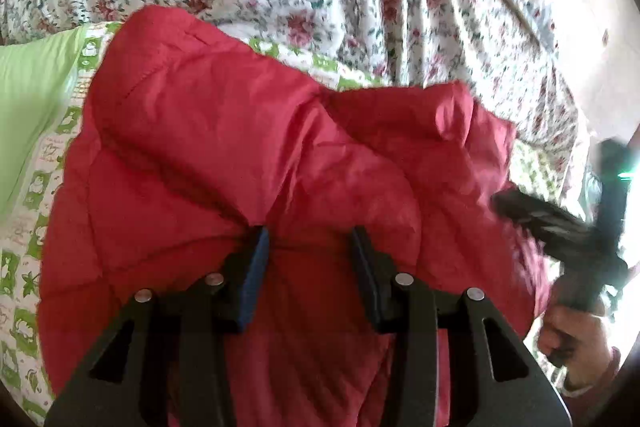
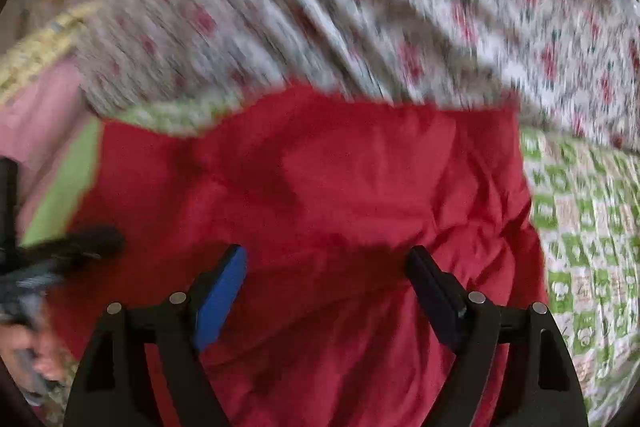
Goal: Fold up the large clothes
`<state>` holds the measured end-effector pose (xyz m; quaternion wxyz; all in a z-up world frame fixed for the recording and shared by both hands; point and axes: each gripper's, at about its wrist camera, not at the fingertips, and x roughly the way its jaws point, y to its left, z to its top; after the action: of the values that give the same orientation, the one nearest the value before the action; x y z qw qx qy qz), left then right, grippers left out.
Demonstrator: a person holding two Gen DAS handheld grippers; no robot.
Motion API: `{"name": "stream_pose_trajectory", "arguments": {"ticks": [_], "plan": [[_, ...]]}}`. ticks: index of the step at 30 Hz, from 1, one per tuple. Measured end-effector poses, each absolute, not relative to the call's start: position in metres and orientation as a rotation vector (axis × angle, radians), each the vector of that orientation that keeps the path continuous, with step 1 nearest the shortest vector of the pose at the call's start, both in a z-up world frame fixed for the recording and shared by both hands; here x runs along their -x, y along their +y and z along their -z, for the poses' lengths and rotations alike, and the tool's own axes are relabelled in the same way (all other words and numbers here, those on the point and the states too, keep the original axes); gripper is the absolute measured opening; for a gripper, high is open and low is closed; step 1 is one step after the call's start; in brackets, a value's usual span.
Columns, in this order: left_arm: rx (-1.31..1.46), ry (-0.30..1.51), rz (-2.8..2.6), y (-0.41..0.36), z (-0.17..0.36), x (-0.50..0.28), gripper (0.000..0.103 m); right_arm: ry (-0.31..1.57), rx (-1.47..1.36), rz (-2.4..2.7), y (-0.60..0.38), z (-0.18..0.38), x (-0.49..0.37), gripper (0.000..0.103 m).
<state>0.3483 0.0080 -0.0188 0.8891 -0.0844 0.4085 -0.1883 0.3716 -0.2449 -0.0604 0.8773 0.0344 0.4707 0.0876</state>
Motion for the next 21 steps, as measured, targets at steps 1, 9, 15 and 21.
{"name": "stream_pose_trajectory", "arguments": {"ticks": [1,9,15,21], "plan": [[0.182,0.841,0.38,0.013,0.016,-0.348,0.041,1.01,-0.09,-0.157,-0.253,0.07,-0.378,0.082],[0.252,0.902,0.288,0.042,0.041,-0.386,0.04,1.084,-0.214,-0.095,-0.289,0.104,-0.395,0.082],[0.231,0.917,0.271,0.037,0.05,-0.399,0.04,1.078,-0.231,-0.063,-0.291,0.11,-0.395,0.083],[0.246,0.93,0.272,0.038,0.044,-0.398,0.04,1.079,-0.239,-0.065,-0.291,0.11,-0.397,0.083]]}}
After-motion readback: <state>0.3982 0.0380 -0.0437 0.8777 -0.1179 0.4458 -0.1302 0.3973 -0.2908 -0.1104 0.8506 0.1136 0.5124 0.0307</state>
